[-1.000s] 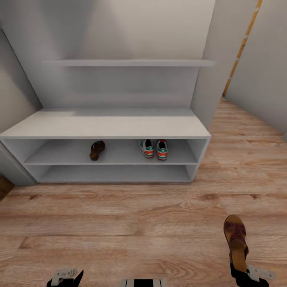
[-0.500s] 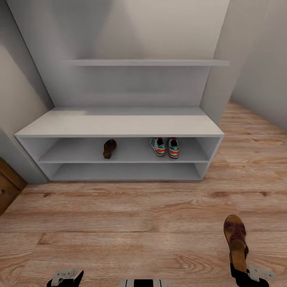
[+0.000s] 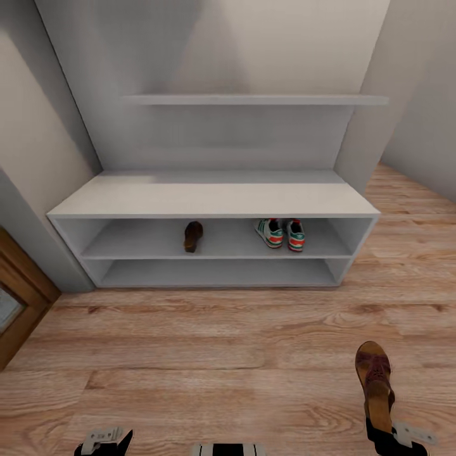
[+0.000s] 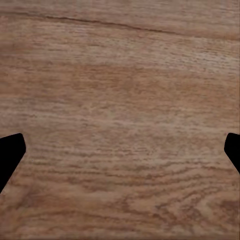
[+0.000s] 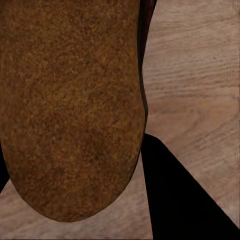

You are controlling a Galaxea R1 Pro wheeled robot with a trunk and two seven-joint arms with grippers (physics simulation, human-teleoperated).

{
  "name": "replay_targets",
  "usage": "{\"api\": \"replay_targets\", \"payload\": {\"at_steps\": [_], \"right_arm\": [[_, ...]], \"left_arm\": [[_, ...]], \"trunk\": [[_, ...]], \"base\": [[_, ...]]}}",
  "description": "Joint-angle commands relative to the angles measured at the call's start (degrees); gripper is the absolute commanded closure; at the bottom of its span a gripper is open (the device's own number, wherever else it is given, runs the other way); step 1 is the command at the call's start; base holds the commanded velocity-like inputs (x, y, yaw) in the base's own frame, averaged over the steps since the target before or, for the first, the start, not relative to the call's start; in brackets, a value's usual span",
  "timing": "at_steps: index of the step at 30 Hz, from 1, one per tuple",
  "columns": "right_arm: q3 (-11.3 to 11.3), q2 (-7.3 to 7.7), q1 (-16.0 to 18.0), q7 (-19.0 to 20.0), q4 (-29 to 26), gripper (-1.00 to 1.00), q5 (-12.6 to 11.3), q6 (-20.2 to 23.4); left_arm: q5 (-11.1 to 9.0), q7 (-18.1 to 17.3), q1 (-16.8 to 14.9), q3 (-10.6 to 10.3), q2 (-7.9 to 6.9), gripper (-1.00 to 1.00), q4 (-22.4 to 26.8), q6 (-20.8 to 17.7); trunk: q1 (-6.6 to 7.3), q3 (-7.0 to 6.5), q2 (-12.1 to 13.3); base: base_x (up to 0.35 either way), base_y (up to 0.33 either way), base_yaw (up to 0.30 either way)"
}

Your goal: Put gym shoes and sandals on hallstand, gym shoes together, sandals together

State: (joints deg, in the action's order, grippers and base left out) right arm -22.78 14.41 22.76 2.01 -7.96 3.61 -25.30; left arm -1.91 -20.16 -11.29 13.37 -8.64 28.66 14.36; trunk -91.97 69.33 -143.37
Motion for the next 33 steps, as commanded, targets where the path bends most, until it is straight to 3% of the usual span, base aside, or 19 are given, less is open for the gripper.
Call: {"api": "replay_targets", "payload": {"at_steps": [1,28,33], "right_arm": [[-0.51,0.01,0.06,0.19,0.05,1.00,0.17,-0.19],[-0.51,0.01,0.06,0.19,0.05,1.00,0.17,-0.19],[-0.51,0.02,0.07,0.19,0.05,1.00,0.17,-0.19]], "left_arm": [[-0.20,-0.50,-0.05,0.26,0.03,-1.00,-0.10,0.06],[-0.15,-0.50,-0.05,0.26,0.03,-1.00,-0.10,0.06],[-0.11,-0.50,-0.05,0.26,0.03,-1.00,-0.10,0.06]], "trunk": [[0.01,0.04,-0.02],[0.01,0.04,-0.02],[0.01,0.04,-0.02]], "base": [[0.000,0.303,0.000],[-0.027,0.302,0.000],[-0.003,0.139,0.000]]}}
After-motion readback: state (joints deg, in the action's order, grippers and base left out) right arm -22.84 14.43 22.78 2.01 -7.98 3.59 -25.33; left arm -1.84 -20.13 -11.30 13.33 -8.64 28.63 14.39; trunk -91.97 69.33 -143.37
